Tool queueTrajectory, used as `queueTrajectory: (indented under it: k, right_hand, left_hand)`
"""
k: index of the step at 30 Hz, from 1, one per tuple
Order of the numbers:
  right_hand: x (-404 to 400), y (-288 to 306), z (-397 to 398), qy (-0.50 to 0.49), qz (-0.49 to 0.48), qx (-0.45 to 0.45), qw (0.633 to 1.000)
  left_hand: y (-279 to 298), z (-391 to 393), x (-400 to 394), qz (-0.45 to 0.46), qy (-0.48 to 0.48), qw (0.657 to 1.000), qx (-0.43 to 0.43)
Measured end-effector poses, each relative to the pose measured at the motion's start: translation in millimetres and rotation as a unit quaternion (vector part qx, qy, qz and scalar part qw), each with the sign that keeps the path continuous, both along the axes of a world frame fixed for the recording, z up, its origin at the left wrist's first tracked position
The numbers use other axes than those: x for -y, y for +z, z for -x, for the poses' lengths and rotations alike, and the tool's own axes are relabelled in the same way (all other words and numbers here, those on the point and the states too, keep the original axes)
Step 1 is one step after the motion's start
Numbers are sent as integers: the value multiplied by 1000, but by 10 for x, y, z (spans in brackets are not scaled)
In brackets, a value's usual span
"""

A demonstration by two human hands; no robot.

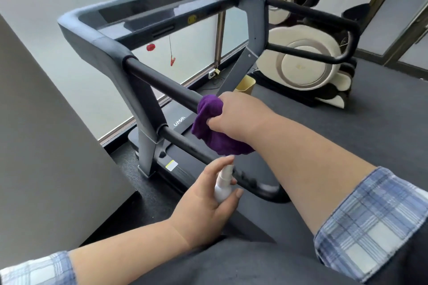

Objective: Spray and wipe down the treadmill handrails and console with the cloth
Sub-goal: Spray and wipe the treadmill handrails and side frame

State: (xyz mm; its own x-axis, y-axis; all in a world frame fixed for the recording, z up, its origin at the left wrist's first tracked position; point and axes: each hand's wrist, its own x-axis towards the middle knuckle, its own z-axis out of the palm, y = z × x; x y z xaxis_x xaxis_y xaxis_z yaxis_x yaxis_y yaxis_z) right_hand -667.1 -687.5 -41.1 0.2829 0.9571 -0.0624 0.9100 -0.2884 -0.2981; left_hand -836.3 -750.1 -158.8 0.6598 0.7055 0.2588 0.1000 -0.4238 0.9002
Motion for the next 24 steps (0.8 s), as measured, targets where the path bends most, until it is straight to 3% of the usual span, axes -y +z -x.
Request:
queueTrajectory:
  k: [6, 10, 16, 24]
  right_hand:
    - [649, -76, -396, -13, -18, -81, 996]
    - [1072, -288, -548, -36, -138, -176, 974]
    - [1605, -992, -617, -66, -315, -199, 926]
    - [1972, -1890, -650, -137, -231, -292, 918]
  left_hand:
    - [6, -233, 443, -11, 29, 1000, 6]
    - [-64, -334, 702, -15, 47, 999, 10]
    - [-196, -385, 985, -7, 79, 997, -17]
    - [-246, -332, 1139, -5, 94, 993, -65]
